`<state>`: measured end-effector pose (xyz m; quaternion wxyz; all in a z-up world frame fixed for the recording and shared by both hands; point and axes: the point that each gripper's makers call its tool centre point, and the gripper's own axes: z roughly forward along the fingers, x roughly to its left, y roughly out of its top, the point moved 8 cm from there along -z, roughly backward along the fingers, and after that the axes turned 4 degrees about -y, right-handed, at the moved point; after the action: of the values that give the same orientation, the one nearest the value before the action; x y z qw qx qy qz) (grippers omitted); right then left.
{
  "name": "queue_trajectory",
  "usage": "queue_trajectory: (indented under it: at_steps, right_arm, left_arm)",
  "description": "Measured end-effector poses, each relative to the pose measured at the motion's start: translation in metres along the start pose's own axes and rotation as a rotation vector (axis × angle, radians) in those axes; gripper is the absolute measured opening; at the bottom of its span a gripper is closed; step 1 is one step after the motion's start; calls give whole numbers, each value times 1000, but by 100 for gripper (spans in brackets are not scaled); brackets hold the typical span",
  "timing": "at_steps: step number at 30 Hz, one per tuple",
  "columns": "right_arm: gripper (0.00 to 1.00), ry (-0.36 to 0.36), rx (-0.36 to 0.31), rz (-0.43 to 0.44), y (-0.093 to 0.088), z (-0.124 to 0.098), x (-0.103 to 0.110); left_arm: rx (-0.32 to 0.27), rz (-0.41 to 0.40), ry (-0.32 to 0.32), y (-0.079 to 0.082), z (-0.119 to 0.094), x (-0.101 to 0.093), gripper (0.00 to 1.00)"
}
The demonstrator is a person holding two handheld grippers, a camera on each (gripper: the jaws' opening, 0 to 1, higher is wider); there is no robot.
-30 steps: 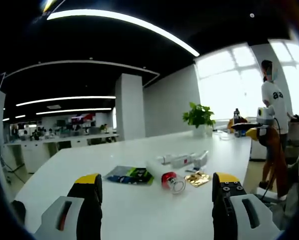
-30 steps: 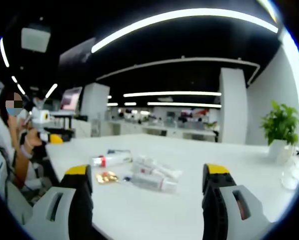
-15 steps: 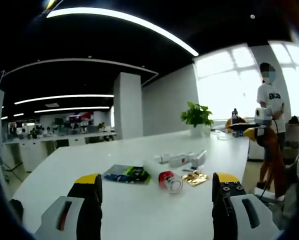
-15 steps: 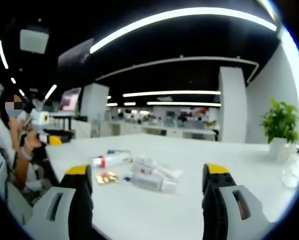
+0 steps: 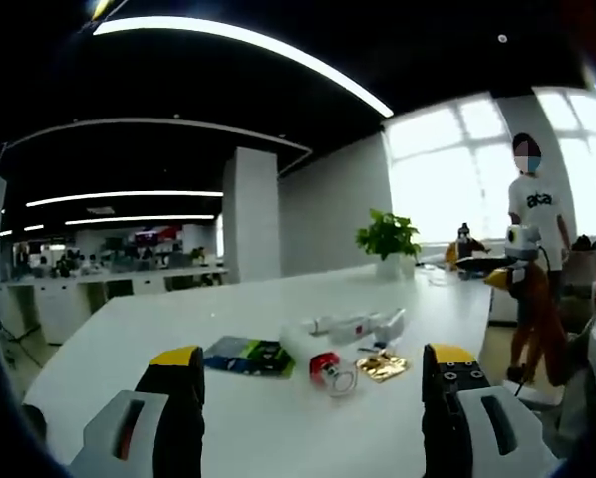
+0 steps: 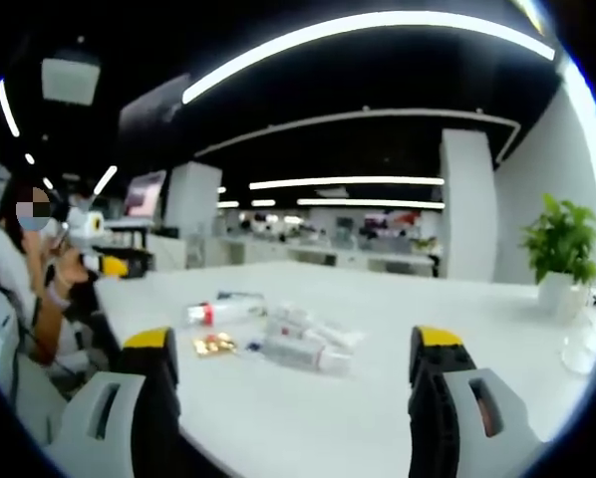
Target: Arrange the skincare products in the storage area until every visible bottle or jar stands upright without overlapping.
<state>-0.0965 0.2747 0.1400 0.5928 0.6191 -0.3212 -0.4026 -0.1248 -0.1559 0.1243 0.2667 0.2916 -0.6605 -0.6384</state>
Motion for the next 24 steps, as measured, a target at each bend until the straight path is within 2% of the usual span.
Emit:
queue_trajectory:
  at_steps: [3, 7, 13, 17, 22, 24]
  right_arm:
    - [96, 12, -15, 15, 0, -3, -1]
    - [96, 0, 0, 18, -5, -2, -3]
    - [95, 27, 2, 39, -12, -2, 0]
    - [94, 43, -7, 58, -14, -5, 1]
    - [93, 61, -11, 44, -13, -7, 6]
    - [93, 66, -13, 42, -13, -9, 9]
  left_arm:
    - [24, 10, -7, -3, -1, -2, 92]
    - [20, 4, -5, -6, -4, -2, 91]
    - [39, 12, -3, -9, -2, -5, 91]
    - [52, 18, -17, -11, 6, -10, 91]
    - [30, 14, -18, -8, 20, -11, 90]
    - [56, 37, -3, -10, 27, -11, 90]
